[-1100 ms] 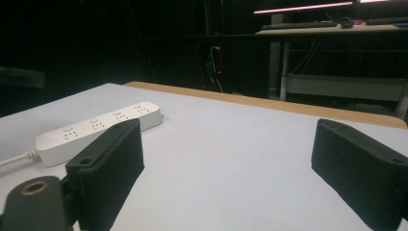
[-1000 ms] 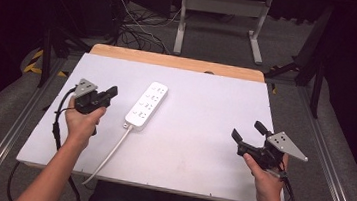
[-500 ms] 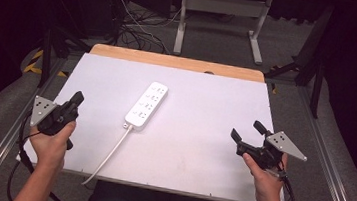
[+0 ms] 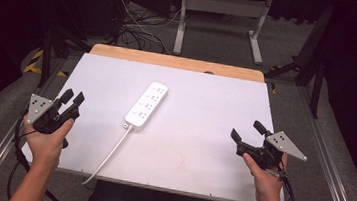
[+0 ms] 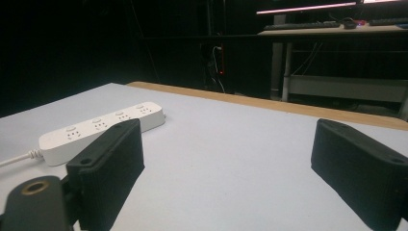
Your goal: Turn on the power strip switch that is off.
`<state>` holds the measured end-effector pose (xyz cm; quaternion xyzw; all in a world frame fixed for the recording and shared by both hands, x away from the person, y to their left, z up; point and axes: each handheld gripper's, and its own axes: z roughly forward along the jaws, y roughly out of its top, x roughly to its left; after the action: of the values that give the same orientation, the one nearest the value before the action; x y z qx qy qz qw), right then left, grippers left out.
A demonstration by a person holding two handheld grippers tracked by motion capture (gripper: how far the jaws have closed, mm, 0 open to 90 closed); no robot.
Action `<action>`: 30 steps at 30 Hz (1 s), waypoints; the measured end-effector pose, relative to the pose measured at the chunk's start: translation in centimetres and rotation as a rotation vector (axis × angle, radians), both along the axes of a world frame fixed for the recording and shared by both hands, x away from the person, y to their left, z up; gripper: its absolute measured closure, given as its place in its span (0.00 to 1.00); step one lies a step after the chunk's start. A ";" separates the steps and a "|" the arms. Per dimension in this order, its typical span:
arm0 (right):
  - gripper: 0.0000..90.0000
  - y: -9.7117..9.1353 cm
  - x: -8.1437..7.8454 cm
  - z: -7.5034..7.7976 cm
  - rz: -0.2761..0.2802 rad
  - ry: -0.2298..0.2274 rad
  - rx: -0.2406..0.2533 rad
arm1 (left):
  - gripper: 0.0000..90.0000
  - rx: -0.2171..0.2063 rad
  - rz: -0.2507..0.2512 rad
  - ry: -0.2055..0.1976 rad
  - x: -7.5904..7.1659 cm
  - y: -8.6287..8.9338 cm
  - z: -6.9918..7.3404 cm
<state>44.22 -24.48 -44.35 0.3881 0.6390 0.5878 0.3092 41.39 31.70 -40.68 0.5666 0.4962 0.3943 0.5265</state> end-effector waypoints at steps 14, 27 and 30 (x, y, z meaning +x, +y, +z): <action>0.13 0.1 0.0 0.0 0.001 0.002 -0.002 | 0.14 0.036 -0.018 0.005 0.3 0.0 -0.3; 0.13 0.0 0.0 0.0 0.001 0.001 -0.001 | 0.14 0.036 -0.018 0.013 0.4 0.0 -0.4; 0.13 0.0 -0.1 0.0 -0.001 0.004 -0.006 | 0.14 0.027 -0.017 0.017 0.5 0.0 -0.5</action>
<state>44.14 -24.47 -44.38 0.3886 0.6410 0.5850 0.3096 41.89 31.74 -41.18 0.5813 0.4906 0.3916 0.5177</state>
